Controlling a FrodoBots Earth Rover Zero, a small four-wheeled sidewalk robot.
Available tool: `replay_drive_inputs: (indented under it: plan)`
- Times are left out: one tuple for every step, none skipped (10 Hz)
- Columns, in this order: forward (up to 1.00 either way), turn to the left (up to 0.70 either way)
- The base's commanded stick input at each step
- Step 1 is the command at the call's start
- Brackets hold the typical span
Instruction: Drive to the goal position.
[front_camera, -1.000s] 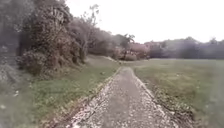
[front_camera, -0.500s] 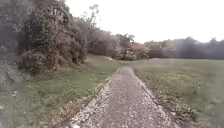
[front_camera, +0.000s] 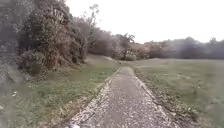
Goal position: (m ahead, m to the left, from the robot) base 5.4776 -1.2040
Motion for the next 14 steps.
replay_drive_inputs:
  plan:
    - [1.00,0.00]
    - [1.00,0.00]
    - [1.00,0.00]
    - [1.00,0.00]
    - [1.00,0.00]
    - [1.00,0.00]
    - [0.00,0.00]
    - [0.00,0.00]
    - [0.00,0.00]
    - [0.00,0.00]
    - [0.00,0.00]
    - [0.00,0.00]
    - [0.00,0.00]
    - [0.00,0.00]
